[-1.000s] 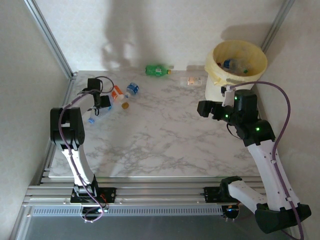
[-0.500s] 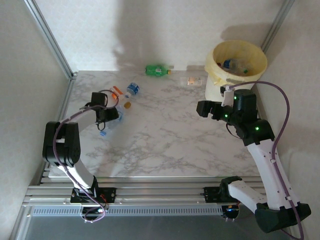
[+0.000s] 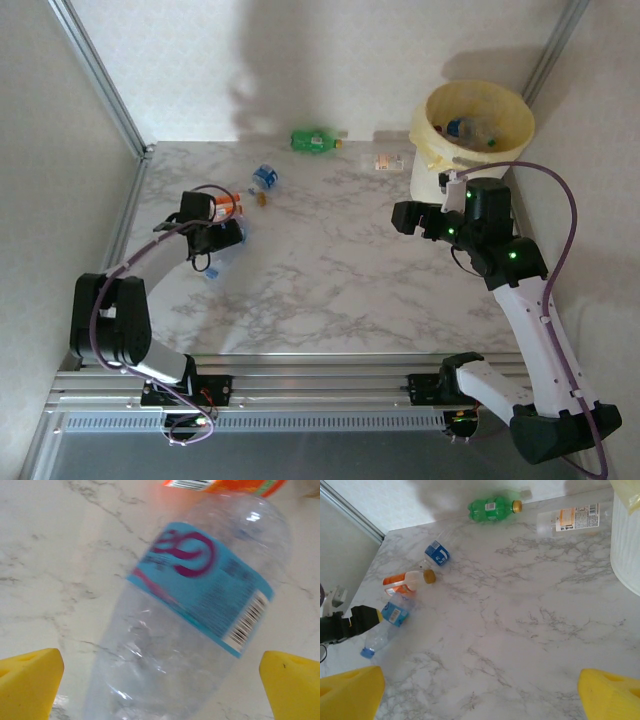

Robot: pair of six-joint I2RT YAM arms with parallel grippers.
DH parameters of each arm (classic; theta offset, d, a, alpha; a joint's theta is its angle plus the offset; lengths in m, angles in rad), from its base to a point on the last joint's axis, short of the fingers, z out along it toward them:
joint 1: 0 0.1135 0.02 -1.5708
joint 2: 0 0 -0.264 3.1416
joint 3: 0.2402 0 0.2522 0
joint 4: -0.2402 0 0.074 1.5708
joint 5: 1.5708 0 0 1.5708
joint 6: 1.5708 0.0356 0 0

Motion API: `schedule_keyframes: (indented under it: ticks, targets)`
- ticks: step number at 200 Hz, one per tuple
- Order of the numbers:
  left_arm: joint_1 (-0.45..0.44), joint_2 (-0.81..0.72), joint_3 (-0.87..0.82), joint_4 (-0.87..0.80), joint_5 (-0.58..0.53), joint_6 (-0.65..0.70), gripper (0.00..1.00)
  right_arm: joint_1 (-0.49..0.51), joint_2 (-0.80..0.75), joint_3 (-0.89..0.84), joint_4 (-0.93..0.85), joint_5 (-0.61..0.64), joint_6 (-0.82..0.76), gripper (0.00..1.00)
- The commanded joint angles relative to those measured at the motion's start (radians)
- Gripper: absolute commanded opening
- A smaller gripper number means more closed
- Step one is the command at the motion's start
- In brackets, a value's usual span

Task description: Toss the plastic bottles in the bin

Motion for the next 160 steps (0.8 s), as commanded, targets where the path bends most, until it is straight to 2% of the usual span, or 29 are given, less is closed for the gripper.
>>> schedule_keyframes:
  ticks: [1, 64, 117, 160]
  targets:
    - [0.016, 0.055, -0.001, -0.005, -0.061, -0.006, 0.99, 0.012, -0.007, 0.002, 0.004, -0.022, 0.015, 0.99]
    - [0.023, 0.105, -0.036, 0.075, 0.038, -0.004, 0.91, 0.014, -0.027, -0.003, -0.012, -0.013, 0.015, 0.99]
    - [0.01, 0.125, -0.079, 0.129, 0.116, -0.013, 0.77, 0.013, -0.027, 0.0, -0.011, -0.009, 0.018, 0.99]
    - [0.0, 0.094, -0.122, 0.148, 0.131, -0.018, 0.6, 0.015, -0.031, -0.004, -0.013, -0.006, 0.018, 0.99]
